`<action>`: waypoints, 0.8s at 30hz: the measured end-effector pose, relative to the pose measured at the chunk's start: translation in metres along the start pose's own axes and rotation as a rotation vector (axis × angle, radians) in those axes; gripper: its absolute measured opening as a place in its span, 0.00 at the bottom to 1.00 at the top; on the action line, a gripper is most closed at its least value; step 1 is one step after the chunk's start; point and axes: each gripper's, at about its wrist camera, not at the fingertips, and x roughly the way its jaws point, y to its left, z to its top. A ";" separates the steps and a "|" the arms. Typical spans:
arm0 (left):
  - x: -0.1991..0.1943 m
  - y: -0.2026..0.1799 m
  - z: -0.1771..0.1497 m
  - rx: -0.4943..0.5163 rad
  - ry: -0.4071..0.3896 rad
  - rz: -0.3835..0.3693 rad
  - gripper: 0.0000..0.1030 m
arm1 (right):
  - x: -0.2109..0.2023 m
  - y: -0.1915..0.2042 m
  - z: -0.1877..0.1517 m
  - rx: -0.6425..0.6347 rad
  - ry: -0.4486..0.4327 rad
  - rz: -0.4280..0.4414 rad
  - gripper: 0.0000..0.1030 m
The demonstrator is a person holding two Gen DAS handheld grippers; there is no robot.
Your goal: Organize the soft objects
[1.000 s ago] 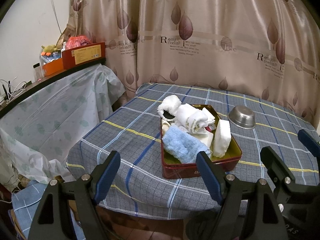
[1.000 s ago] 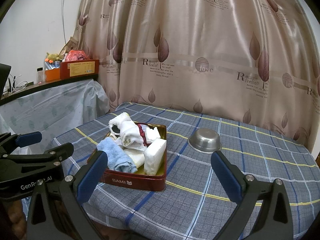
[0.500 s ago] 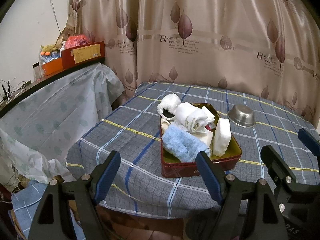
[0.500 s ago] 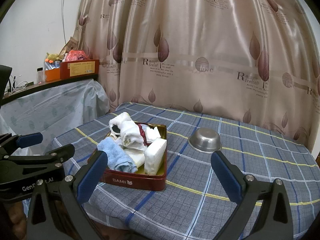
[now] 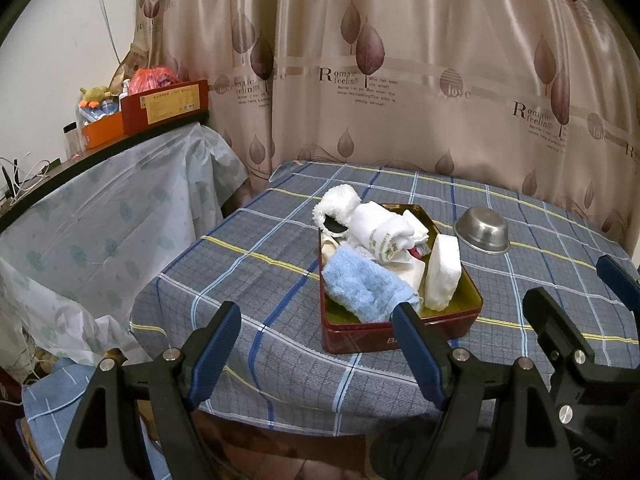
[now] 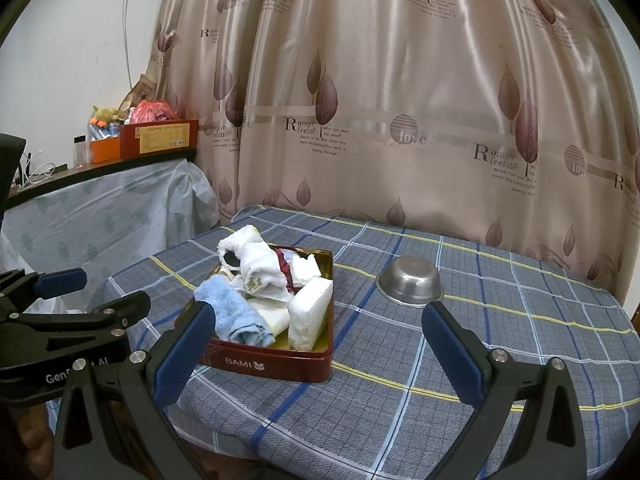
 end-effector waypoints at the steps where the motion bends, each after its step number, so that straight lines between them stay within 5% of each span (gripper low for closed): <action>1: 0.000 -0.001 0.001 0.001 0.000 0.001 0.78 | 0.001 -0.001 0.000 0.001 -0.001 0.000 0.99; 13: 0.001 -0.001 -0.006 0.006 0.005 -0.021 0.82 | 0.001 -0.002 0.000 0.000 0.000 0.002 0.99; 18: -0.007 -0.003 -0.008 0.008 -0.072 0.042 0.83 | 0.000 -0.004 0.001 0.004 0.001 0.001 0.99; 24: -0.007 -0.003 -0.008 0.001 -0.056 0.040 0.83 | 0.001 -0.031 0.001 0.035 0.015 -0.044 1.00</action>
